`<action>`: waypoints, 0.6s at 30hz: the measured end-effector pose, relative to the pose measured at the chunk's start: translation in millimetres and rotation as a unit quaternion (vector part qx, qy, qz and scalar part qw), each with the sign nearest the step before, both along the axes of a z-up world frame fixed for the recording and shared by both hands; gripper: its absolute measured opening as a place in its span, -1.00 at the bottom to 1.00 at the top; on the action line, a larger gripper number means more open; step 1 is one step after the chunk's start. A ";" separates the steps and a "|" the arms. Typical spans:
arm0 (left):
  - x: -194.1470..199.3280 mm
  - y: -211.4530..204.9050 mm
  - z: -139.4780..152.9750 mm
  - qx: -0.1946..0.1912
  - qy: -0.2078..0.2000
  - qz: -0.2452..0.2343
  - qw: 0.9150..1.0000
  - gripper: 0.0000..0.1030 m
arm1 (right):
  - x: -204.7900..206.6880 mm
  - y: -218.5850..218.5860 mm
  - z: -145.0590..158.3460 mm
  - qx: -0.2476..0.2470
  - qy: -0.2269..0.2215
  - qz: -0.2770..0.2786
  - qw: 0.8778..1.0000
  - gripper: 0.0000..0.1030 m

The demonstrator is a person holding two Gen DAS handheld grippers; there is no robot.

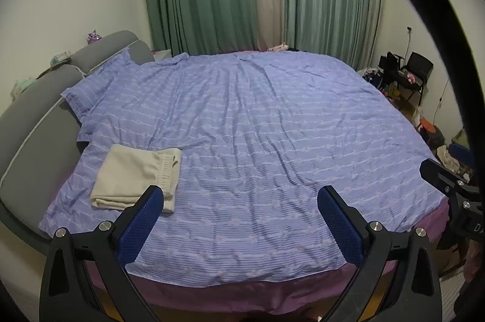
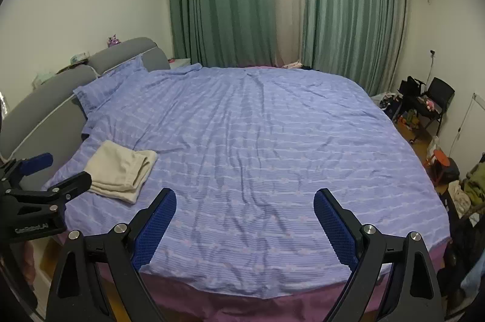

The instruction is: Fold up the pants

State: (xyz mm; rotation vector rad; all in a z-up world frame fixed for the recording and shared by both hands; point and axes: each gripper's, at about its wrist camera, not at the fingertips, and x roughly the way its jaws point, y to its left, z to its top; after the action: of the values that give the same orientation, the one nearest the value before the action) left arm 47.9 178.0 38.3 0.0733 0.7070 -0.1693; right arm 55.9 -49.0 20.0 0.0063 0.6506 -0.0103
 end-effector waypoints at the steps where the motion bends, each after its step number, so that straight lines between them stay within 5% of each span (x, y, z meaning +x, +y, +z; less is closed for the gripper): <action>1: -3.5 -4.2 2.4 -0.001 -0.003 -0.002 1.000 1.00 | -3.1 -5.0 1.2 0.002 -0.002 -0.001 1.000 0.79; 18: -31.0 -45.6 21.7 0.001 -0.023 -0.016 1.000 1.00 | -31.7 -41.5 12.5 0.011 -0.029 -0.004 1.000 0.79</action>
State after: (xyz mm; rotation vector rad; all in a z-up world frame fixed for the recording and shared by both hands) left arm 17.0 132.3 59.9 0.0906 0.6608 -0.1964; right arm 24.1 -90.5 32.5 0.0309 0.5936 -0.0113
